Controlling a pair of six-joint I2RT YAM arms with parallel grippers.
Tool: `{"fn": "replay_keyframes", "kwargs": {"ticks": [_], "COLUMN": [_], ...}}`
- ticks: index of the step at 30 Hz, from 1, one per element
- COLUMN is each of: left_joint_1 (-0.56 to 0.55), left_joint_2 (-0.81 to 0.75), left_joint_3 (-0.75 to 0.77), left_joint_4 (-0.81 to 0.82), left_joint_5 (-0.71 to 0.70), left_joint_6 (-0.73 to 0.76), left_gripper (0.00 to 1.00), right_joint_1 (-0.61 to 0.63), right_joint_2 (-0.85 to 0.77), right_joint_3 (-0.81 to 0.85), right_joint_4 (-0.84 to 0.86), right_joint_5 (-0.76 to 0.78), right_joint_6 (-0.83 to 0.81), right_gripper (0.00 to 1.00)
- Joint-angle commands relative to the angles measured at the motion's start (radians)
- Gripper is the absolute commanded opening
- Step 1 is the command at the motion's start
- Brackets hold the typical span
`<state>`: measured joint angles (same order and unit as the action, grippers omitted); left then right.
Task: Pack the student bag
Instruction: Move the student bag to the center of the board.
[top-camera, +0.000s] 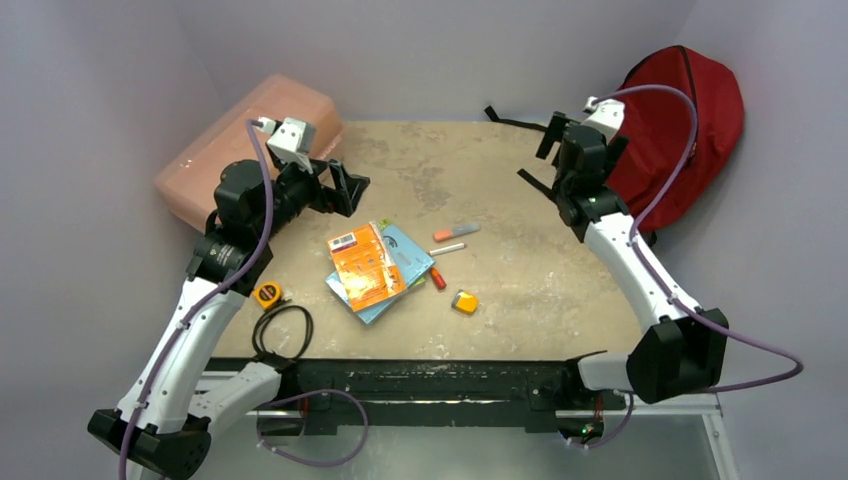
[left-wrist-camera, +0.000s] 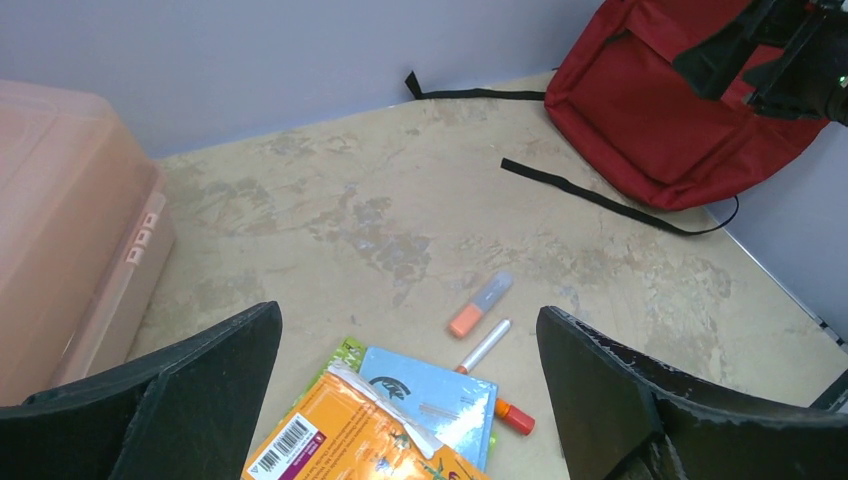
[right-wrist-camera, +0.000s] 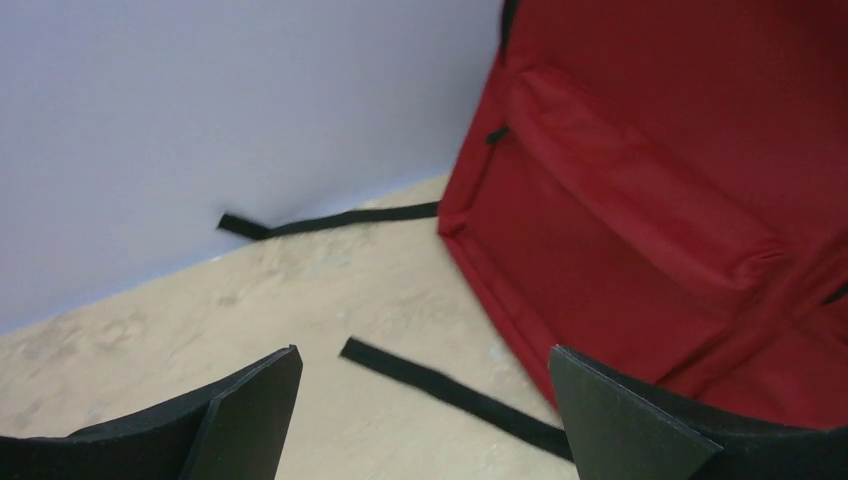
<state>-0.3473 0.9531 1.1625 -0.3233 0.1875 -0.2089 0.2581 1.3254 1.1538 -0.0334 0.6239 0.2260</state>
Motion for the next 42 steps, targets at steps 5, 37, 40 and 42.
{"fn": "replay_keyframes", "kwargs": {"ticks": [5, 37, 40, 42], "left_joint_1": [-0.010, -0.096, -0.096, -0.096], "left_joint_2": [0.009, 0.196, 0.211, 0.213], "left_joint_3": [-0.007, 0.011, 0.015, 0.015], "left_joint_4": [0.052, 0.045, 0.046, 0.043], "left_joint_5": [0.028, 0.081, 0.089, 0.083], "left_joint_6": [-0.009, -0.038, -0.040, -0.036], "left_gripper": [1.00, 1.00, 0.99, 0.99], "right_joint_1": [-0.124, -0.487, -0.496, -0.497], "right_joint_2": [0.029, 0.415, 0.454, 0.478], "right_joint_3": [0.185, 0.440, 0.468, 0.500], "right_joint_4": [0.025, 0.150, 0.153, 0.118], "right_joint_5": [0.291, 0.332, 0.296, 0.281], "right_joint_6": [-0.121, -0.460, -0.486, -0.474], "right_gripper": [0.99, 0.86, 0.78, 0.63]}}
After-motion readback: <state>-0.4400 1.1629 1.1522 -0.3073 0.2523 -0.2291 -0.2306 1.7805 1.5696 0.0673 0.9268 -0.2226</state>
